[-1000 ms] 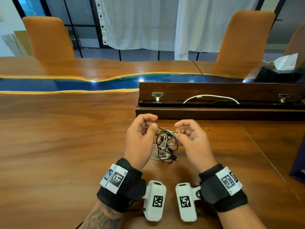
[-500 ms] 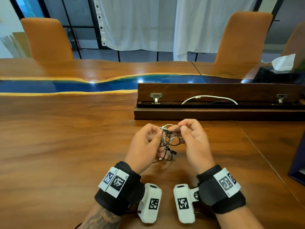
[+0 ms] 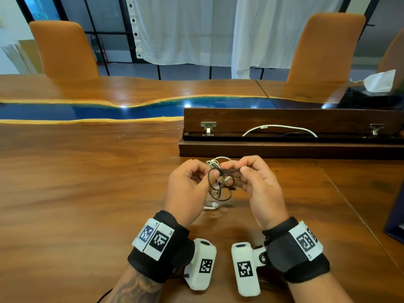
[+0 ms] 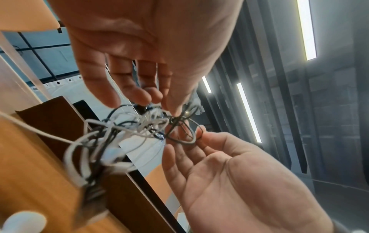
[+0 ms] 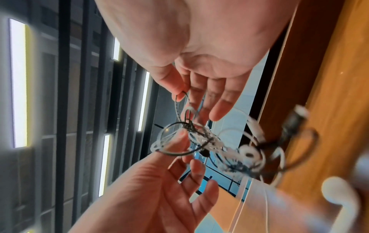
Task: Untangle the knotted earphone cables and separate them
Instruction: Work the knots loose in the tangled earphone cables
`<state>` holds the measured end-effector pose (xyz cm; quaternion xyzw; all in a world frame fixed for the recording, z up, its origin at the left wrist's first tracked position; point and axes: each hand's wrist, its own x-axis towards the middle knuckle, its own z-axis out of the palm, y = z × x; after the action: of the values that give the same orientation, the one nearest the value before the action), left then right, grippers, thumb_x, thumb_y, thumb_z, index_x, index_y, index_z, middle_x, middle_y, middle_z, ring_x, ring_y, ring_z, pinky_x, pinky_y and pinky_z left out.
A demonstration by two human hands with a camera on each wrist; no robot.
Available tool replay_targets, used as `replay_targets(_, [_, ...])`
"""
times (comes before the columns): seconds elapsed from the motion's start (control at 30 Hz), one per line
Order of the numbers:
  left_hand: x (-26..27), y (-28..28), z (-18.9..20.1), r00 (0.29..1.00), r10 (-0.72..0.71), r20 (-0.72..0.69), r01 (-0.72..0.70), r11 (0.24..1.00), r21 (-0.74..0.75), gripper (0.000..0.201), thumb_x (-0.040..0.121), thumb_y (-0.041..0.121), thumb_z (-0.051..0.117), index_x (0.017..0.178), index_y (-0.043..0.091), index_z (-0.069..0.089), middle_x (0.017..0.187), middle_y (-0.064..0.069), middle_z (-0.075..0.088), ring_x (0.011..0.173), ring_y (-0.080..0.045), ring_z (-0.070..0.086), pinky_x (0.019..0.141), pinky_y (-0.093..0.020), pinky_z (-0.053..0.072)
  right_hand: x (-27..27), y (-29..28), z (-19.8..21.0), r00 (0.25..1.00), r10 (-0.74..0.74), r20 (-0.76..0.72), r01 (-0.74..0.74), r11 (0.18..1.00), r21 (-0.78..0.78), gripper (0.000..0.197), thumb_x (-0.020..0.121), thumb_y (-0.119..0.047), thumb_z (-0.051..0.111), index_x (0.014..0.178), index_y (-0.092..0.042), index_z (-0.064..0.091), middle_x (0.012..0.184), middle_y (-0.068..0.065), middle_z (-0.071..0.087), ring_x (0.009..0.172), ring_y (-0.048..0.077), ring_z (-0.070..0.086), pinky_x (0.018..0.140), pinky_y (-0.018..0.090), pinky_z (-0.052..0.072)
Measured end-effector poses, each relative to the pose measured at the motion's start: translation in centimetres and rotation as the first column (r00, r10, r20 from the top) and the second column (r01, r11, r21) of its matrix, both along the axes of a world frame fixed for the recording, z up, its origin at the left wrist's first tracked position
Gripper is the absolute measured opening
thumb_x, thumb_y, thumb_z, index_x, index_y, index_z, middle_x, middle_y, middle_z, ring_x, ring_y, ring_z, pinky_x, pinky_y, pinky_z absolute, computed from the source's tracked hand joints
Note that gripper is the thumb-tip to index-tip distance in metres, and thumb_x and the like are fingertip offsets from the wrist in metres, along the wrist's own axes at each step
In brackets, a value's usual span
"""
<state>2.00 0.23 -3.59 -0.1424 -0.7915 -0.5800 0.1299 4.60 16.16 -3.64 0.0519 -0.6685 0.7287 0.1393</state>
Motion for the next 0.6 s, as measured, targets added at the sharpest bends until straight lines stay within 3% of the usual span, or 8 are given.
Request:
replay_targets(0.13, [-0.02,-0.03,0.01,0.998,-0.043,0.047,0.044,0.999,-0.023,0.008,0.093,0.015,0.068,0.086,0.016,0.065,0.083,0.004,0.066,0.077,-0.005,0.059,0.066,-0.010,0.045,-0.16,-0.08,-0.29,0.999,-0.054,0.009,0.053,0.992,0.111,0.026,0.103,0.000,0.043,0.097,-0.012,0.065,0.102,0.011,0.072,0.100,0.025,0.070,0.083,0.040,0.061])
replay_targets(0.3, [-0.12,-0.17,-0.12,0.987,-0.140,0.077,0.143,0.989,-0.038,0.028,0.087,0.002,0.072,0.100,0.026,0.067,0.095,0.012,0.068,0.085,-0.007,0.064,0.072,-0.017,0.052,-0.11,-0.01,0.07,0.998,-0.047,0.052,0.047,0.999,-0.013,0.019,0.105,-0.002,0.043,0.104,-0.009,0.060,0.096,0.005,0.077,0.092,0.019,0.075,0.073,0.026,0.060])
replay_targets(0.47, [-0.05,-0.01,-0.09,0.995,-0.093,0.045,0.094,0.995,-0.024,0.009,0.085,0.016,0.078,0.085,0.018,0.070,0.080,0.003,0.069,0.068,-0.002,0.055,0.064,-0.013,0.045,-0.07,0.17,0.03,0.999,-0.025,0.036,0.025,1.000,0.002,0.016,0.103,-0.005,0.050,0.108,-0.012,0.063,0.100,0.002,0.077,0.091,0.017,0.074,0.072,0.026,0.059])
replay_targets(0.6, [0.09,0.13,0.04,0.991,-0.121,0.066,0.122,0.992,-0.015,0.013,0.084,0.014,0.079,0.078,0.010,0.067,0.074,-0.002,0.067,0.062,-0.001,0.053,0.060,-0.012,0.044,-0.12,0.17,-0.16,0.996,-0.082,-0.038,0.086,0.988,0.127,0.017,0.095,-0.005,0.065,0.108,-0.014,0.068,0.097,0.003,0.075,0.090,0.011,0.072,0.073,0.022,0.057])
